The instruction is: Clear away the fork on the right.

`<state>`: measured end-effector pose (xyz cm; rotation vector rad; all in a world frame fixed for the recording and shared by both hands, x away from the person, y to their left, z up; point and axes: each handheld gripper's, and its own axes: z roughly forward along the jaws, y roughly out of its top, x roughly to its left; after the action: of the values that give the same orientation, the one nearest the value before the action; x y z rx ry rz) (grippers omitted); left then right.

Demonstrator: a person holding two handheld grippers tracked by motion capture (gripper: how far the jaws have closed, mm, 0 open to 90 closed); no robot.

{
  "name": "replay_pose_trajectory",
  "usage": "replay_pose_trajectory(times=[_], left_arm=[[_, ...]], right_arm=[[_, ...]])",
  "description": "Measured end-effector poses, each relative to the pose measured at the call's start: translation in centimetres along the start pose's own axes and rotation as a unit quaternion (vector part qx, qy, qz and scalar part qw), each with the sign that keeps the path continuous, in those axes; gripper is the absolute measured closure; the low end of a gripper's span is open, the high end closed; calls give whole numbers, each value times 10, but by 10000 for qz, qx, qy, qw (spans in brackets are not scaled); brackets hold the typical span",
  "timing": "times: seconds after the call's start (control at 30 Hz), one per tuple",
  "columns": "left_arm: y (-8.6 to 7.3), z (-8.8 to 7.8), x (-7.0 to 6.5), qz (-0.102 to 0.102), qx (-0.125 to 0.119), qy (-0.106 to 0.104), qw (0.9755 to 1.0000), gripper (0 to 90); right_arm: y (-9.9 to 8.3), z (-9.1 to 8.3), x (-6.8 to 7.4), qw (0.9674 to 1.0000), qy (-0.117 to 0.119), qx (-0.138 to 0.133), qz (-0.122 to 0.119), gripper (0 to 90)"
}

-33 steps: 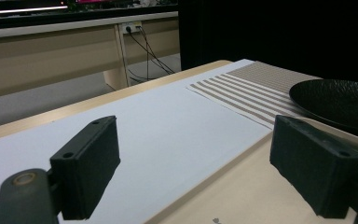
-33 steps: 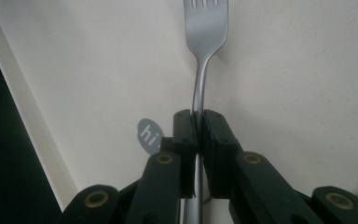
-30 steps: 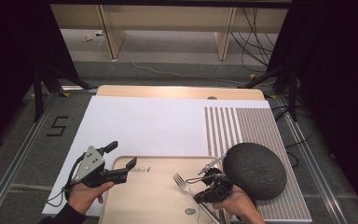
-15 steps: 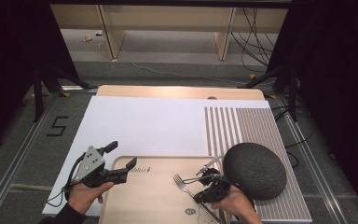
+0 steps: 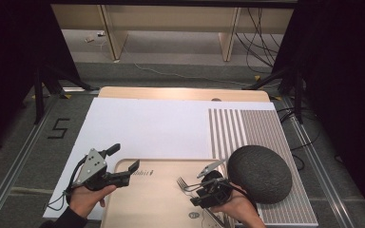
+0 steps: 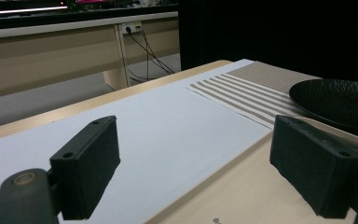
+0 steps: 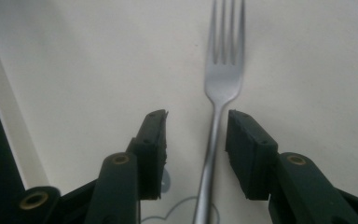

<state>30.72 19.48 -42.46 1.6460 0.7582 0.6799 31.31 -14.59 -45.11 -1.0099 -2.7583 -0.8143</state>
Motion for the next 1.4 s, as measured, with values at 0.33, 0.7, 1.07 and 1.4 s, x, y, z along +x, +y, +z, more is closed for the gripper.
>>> replay_pose_trajectory(times=[0.33,0.7,1.07,1.4], left_arm=[[0,0,0,-5,-3,3,10000,156],[0,0,0,-5,-5,1,10000,156],[0,0,0,-13,-8,1,10000,156],[0,-1,0,-9,-10,-6,10000,156]], right_arm=[[4,11,16,9979,-260,146,-581,807],[6,20,21,9930,-546,431,-954,894],[7,21,20,9891,-841,586,-1054,900],[4,14,10,9886,-1046,652,-868,900]])
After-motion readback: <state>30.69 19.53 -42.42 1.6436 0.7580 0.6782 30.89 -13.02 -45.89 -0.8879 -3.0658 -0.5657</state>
